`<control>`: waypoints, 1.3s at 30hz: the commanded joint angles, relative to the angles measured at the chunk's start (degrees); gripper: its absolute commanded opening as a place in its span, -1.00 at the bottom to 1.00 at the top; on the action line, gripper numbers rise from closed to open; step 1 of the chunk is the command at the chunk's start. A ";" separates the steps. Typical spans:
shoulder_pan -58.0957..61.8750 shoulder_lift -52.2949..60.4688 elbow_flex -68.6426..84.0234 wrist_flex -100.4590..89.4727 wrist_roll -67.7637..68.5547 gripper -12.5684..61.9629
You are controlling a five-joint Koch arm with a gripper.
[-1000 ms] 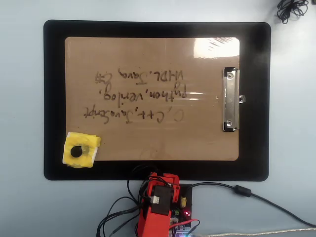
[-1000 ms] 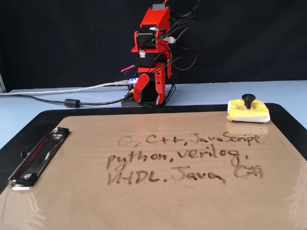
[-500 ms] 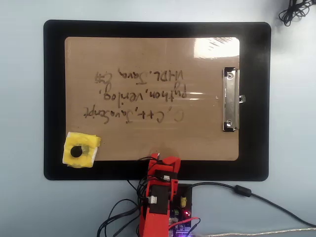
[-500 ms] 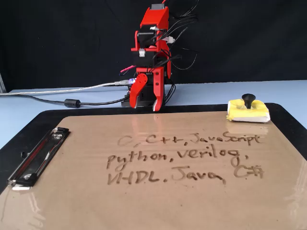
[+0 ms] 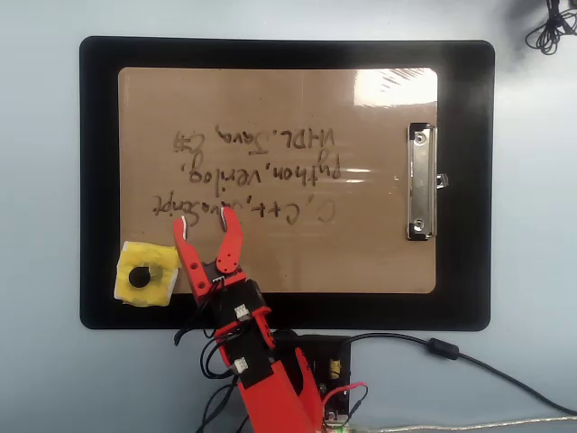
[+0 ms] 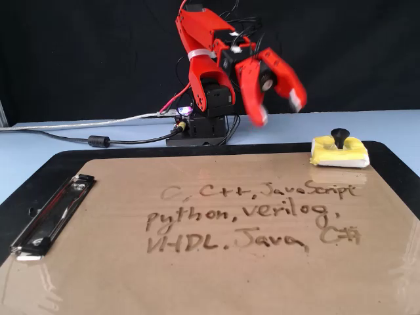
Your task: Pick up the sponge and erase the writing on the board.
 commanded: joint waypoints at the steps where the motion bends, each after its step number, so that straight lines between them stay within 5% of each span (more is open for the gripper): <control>1: -0.70 -1.93 -4.75 -5.80 -1.58 0.19; 8: -17.31 -3.60 -11.60 -4.04 -1.67 0.24; 25: -22.68 -23.73 -6.06 -28.13 14.33 0.10; 39: -29.53 -24.17 3.96 -31.55 23.29 0.10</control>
